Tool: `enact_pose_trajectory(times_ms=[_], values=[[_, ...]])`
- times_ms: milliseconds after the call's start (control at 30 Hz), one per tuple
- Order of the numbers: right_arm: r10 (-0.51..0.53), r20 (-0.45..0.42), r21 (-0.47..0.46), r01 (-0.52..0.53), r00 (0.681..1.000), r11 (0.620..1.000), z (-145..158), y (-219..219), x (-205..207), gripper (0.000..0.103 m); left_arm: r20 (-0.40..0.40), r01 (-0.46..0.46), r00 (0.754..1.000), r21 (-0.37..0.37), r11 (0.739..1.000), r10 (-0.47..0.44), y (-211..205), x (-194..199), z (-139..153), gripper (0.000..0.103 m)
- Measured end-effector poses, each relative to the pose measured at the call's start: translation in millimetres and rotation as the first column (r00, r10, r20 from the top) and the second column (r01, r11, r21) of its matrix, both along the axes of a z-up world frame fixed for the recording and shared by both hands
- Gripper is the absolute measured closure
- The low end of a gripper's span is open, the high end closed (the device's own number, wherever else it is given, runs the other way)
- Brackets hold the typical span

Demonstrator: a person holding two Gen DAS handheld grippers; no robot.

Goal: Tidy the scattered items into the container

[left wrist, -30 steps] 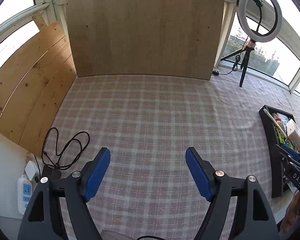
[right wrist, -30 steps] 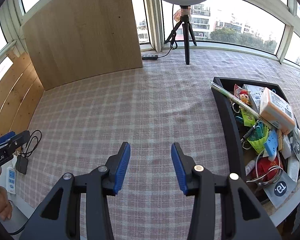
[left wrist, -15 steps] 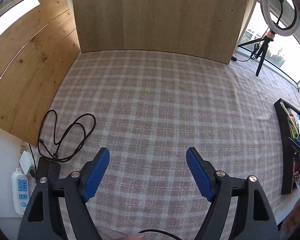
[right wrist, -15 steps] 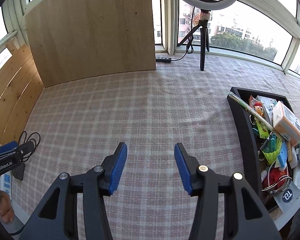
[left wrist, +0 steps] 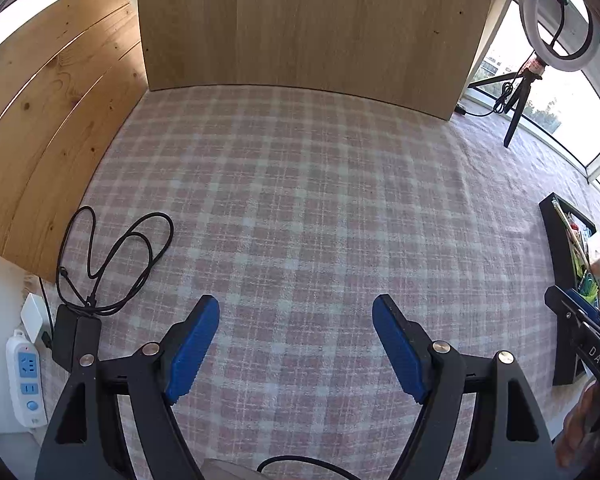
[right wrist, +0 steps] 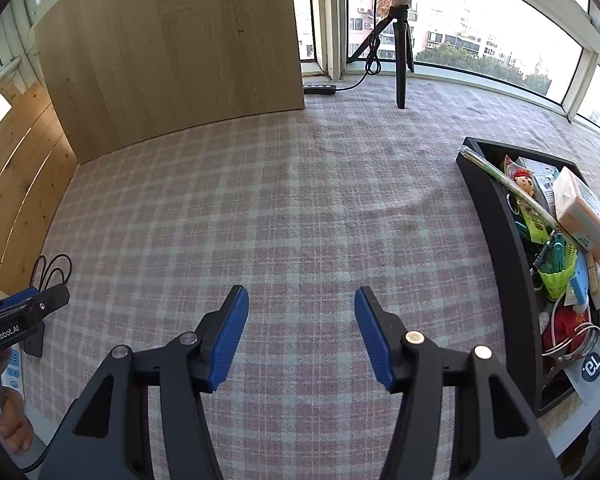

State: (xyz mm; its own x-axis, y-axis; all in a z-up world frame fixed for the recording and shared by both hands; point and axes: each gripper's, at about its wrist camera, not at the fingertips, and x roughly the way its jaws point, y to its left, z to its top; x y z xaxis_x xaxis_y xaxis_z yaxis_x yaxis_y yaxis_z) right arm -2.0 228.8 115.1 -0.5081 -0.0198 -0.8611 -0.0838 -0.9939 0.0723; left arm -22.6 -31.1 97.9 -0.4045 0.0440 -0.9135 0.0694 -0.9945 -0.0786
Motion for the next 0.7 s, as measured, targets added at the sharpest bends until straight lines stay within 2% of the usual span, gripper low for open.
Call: enact_pose_trajectory(times_ms=[700], values=[[-0.018, 0.033, -0.019, 0.019, 0.999, 1.000, -10.4, 2.9, -1.2, 0.048, 0.011, -0.014, 1.000, 0.007, 1.000, 0.014, -5.9, 2.9, -5.9, 0.026]])
